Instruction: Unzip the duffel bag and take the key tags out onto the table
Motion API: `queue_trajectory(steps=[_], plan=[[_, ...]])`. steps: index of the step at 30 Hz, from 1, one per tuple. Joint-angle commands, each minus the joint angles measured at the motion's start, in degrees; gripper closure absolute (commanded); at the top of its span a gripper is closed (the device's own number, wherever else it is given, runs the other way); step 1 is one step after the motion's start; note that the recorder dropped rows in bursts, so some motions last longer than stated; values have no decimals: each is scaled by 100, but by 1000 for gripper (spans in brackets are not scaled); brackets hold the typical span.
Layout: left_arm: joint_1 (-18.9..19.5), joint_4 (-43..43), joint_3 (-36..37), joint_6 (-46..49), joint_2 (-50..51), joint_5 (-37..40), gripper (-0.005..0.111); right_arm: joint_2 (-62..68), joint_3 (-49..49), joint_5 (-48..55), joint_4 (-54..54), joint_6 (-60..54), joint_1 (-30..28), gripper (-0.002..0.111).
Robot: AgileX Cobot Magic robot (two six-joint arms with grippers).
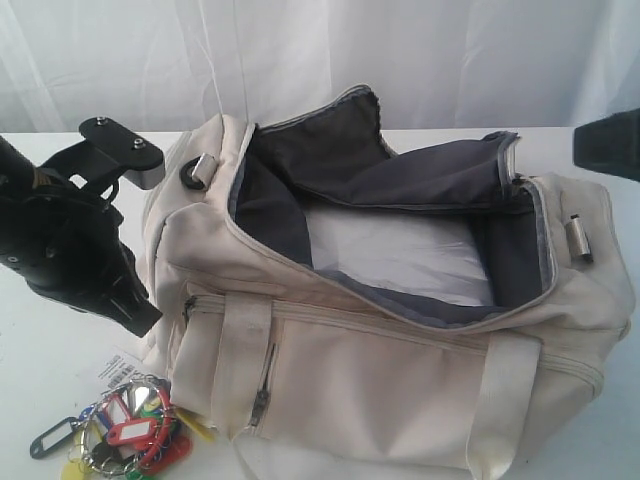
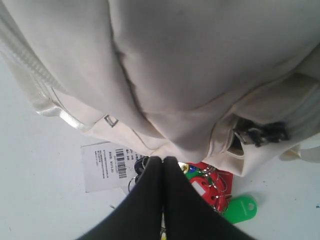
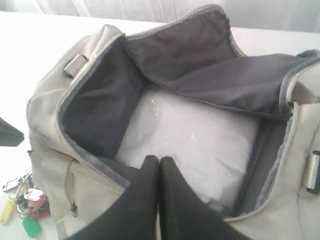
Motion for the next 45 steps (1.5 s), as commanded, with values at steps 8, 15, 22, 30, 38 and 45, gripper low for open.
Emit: queue_trajectory(steps=[8, 15, 22, 30, 38, 45], plan=[[-31, -192, -30, -47, -64, 52, 106, -667, 15, -8, 24, -80, -20, 108], [-31, -192, -30, -47, -64, 52, 106, -1151, 93, -55, 24, -80, -33, 108], [-31, -188, -30, -47, -64, 38, 106, -2116, 593, -47, 24, -80, -104, 108], [-31, 352, -313, -260, -411, 605, 106, -3614, 1455, -45, 28, -80, -761, 108], [-31, 2351, 736, -2333, -2955, 432, 106, -4293, 2253, -9, 28, -71, -768, 108], [-31, 2727, 1304, -3155, -4742, 787, 106, -4293, 2742, -407, 7, -80, -768, 108]])
